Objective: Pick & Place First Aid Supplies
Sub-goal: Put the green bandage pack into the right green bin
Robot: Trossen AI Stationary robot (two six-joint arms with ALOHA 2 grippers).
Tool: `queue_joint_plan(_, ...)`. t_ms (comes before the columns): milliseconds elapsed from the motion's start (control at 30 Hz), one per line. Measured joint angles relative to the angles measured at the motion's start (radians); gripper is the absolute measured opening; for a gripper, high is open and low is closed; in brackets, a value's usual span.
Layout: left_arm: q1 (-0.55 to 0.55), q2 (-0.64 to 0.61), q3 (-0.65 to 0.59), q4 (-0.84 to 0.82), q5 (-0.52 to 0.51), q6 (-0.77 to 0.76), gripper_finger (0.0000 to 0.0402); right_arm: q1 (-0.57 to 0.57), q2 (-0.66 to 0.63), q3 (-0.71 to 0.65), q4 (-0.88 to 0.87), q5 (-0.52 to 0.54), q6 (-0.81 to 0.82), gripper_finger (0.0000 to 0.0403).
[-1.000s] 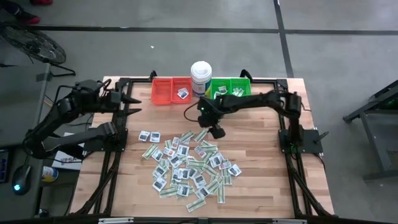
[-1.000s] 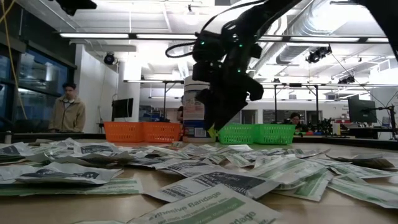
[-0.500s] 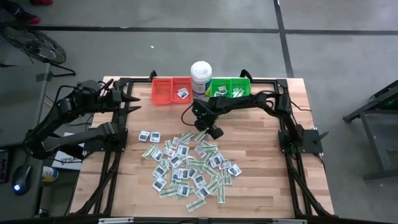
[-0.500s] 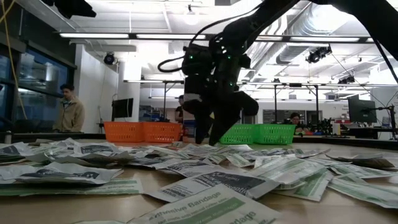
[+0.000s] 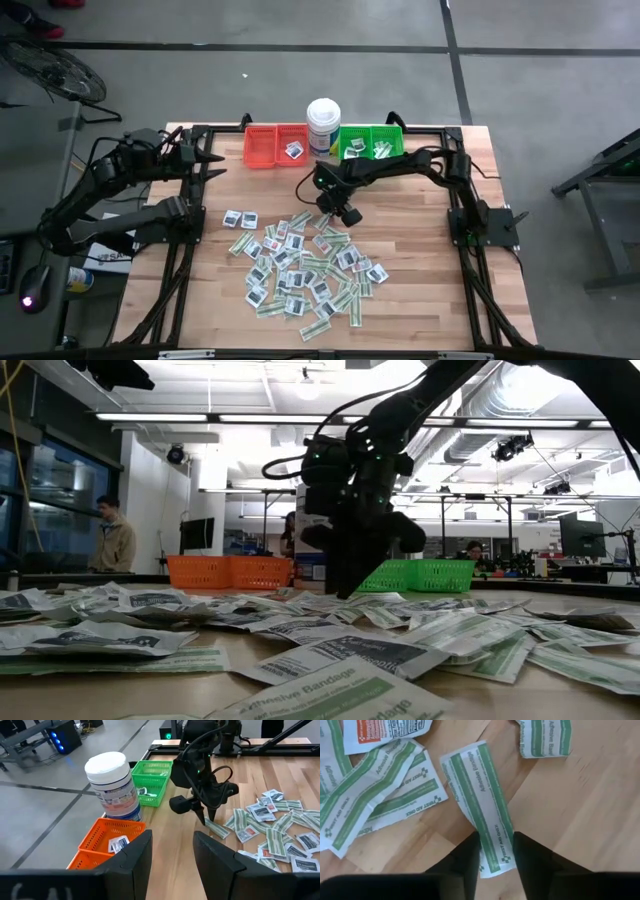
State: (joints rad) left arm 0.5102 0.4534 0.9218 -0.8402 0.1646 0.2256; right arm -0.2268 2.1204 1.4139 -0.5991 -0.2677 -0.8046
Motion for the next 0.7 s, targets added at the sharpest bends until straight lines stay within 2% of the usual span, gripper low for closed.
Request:
queue_joint_plan(433,0.0,0.0,0.0,0.0,-0.003,-0.018,0.014,0.0,-0.002,0.019,-0.008,0.027,0.088,0.0009)
queue_joint_plan(700,0.0,0.0,0.0,0.001,-0.003,-0.022,0.014,-0.001,-0.028,0.087,-0.111,0.127,0.201,0.0001)
